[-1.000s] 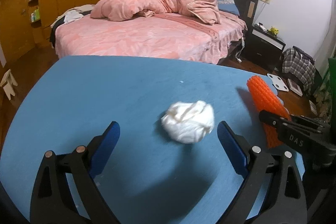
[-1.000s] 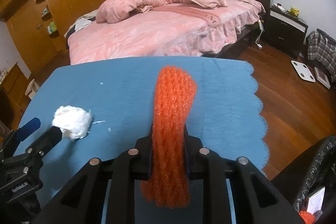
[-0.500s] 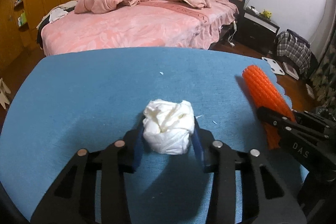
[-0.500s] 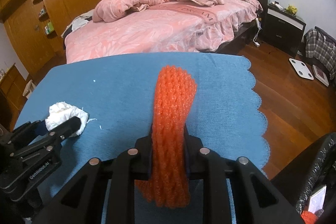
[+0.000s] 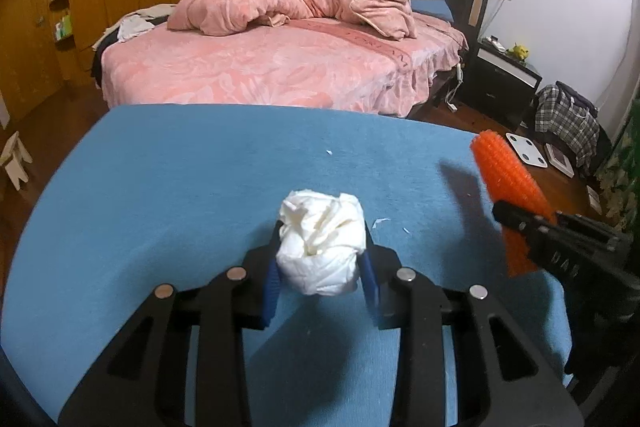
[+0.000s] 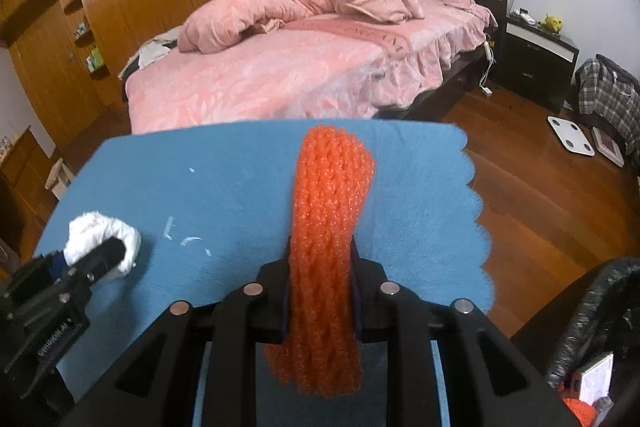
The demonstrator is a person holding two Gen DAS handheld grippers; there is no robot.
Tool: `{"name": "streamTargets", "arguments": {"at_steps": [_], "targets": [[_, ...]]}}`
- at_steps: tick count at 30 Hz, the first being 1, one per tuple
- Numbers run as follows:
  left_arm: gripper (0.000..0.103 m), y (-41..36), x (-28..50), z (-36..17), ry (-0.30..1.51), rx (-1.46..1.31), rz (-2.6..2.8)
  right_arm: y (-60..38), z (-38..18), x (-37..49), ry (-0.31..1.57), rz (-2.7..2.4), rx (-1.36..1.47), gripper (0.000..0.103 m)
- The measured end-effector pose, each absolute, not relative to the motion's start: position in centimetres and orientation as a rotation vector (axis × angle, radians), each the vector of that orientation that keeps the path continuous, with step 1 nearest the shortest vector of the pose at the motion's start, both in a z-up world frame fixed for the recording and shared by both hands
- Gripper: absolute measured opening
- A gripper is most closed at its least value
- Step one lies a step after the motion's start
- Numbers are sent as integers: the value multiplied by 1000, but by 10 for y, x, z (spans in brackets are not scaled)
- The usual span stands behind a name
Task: Collect trash
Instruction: 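Carry the white tissue and small orange sleeve over the black bin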
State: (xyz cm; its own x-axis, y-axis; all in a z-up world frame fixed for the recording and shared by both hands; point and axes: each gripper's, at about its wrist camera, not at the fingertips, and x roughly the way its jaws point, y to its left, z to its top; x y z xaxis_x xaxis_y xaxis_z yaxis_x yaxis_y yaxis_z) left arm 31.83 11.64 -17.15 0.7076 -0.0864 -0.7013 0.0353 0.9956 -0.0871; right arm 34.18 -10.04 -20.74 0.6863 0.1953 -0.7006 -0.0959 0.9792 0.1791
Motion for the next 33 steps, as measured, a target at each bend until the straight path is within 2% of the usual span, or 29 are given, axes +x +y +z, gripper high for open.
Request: {"name": "streamTargets", "arguments": {"at_steps": [15,33], "targets": [[34,112,254,-122,717,-77,-57,-112,-146,279,719,223,138,22],[36,85,169,-76,636,-54,-94,-138,-100,179,647,268,86,22]]}}
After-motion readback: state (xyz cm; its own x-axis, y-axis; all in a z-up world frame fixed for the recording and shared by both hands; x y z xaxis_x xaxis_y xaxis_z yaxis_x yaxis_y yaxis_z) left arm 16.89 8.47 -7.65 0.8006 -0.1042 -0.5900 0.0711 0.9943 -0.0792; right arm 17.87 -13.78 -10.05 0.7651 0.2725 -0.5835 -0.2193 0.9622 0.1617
